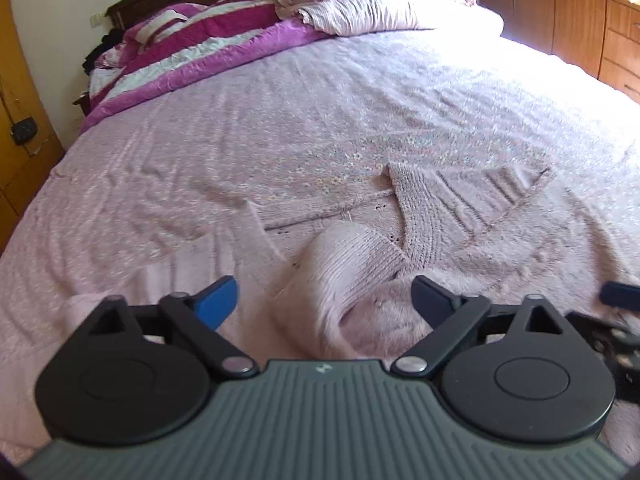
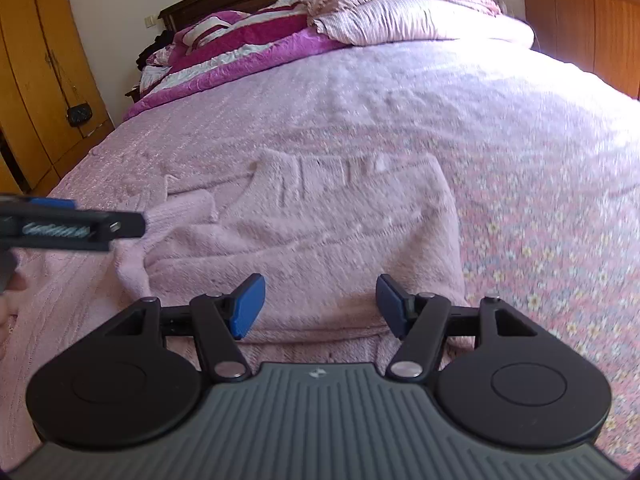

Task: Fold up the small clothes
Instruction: 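Grasp the other sleeve of the cardigan with the left gripper, then lay the held sleeve across the cardigan body and open the left gripper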

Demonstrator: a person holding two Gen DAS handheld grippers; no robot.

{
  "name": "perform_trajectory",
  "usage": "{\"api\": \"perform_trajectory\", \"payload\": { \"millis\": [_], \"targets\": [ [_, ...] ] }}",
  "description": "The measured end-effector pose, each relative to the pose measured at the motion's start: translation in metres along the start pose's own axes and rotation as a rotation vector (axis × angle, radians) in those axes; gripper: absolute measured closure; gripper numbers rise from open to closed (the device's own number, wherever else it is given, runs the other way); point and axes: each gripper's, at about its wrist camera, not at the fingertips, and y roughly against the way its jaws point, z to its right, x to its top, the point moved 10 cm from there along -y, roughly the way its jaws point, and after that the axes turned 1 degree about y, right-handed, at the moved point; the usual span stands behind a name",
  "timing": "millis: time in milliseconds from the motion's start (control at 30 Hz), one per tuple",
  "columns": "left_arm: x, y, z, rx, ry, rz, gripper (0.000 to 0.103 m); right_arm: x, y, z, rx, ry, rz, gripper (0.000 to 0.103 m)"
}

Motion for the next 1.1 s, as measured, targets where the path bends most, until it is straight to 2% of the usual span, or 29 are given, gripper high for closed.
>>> {"api": "perform_trajectory", "payload": {
  "millis": [67,133,200,233,267,333,500,600,733,800,867,967,1100],
  "targets": [
    [-0.003,-0.015,0.002,-0.006,0.003,-0.025,0.023,-0.004,-0.004,0.002,0.006,-0.014,0.004,0.033],
    [-0.008,-0.027,0.001,-0.017,0.03,-0.05,0.026,-0.007,-0.006,0.002,0.012,-0.013,0.015,0.03],
    [-0.012,-0.034,0.002,-0.053,0.065,-0.059,0.047,-0.01,-0.009,0.0,0.01,-0.001,0.027,0.027],
    [-0.013,-0.035,0.003,-0.078,0.079,-0.055,0.073,-0.012,-0.01,-0.001,0.007,0.005,0.032,0.026],
    [-0.011,-0.034,0.003,-0.089,0.087,-0.04,0.084,-0.013,-0.011,-0.002,0.004,0.008,0.037,0.025],
    [-0.007,-0.026,0.002,-0.089,0.093,-0.001,0.089,-0.013,-0.013,-0.002,0.004,0.006,0.044,0.024],
    [0.011,0.008,-0.018,-0.097,0.167,0.146,0.09,-0.013,-0.016,0.0,0.009,0.001,0.048,0.022],
    [0.006,0.023,-0.036,-0.089,0.199,0.182,0.09,-0.013,-0.017,0.0,0.007,0.005,0.049,0.022],
    [-0.023,0.027,-0.061,-0.056,0.248,0.144,0.086,-0.014,-0.017,0.0,0.002,0.011,0.051,0.022],
    [-0.04,0.025,-0.074,-0.034,0.282,0.096,0.08,-0.015,-0.018,-0.001,-0.003,0.023,0.05,0.021],
    [-0.055,0.026,-0.088,-0.003,0.318,0.061,0.064,-0.015,-0.019,-0.002,-0.006,0.031,0.05,0.021],
    [-0.072,0.036,-0.102,0.006,0.358,0.046,0.054,-0.015,-0.019,-0.002,-0.008,0.033,0.046,0.021],
    [-0.074,0.042,-0.115,-0.031,0.419,0.045,0.053,-0.014,-0.02,-0.002,-0.011,0.044,0.043,0.021]
  ]
}}
